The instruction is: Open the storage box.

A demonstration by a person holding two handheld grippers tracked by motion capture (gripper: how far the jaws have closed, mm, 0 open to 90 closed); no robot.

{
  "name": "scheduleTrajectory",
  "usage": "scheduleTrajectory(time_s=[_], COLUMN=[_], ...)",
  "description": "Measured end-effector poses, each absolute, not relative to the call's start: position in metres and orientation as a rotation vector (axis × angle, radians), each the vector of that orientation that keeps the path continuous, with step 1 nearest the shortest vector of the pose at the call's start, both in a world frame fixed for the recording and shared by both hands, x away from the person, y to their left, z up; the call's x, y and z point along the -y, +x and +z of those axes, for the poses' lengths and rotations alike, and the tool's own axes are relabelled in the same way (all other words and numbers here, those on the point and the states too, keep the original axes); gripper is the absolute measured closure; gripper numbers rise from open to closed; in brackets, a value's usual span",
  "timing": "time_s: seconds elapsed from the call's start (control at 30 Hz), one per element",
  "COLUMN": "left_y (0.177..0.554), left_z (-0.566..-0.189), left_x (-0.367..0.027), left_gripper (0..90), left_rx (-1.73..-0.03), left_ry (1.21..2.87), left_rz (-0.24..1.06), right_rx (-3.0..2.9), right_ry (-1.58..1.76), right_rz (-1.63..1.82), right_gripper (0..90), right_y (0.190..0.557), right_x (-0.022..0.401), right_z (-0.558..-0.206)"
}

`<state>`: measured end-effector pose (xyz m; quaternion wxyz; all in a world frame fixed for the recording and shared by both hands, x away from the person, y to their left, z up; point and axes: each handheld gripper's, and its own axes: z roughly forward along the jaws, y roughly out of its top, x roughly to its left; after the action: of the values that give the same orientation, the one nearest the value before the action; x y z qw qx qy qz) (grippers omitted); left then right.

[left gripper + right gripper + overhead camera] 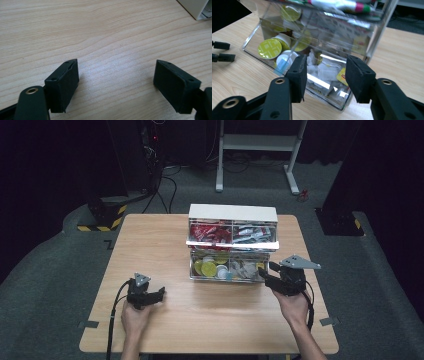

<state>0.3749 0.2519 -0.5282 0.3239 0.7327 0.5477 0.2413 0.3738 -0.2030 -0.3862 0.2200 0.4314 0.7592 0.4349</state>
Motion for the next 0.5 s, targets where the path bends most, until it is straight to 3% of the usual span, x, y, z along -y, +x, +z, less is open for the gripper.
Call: scheduleTrajectory(time_s=[0.5], left_y=[0.375], left_z=[-0.528], left_x=[-0.252], left_gripper=[21.2], left_rx=[-1.439], left_ry=[1.919], left_rz=[0.634], right_rx=[-2.151], right_ry=[1.122], right_rz=[1.24], right_gripper=[60.4], right_y=[0.383], right_x=[0.191], right_z=[-0.362])
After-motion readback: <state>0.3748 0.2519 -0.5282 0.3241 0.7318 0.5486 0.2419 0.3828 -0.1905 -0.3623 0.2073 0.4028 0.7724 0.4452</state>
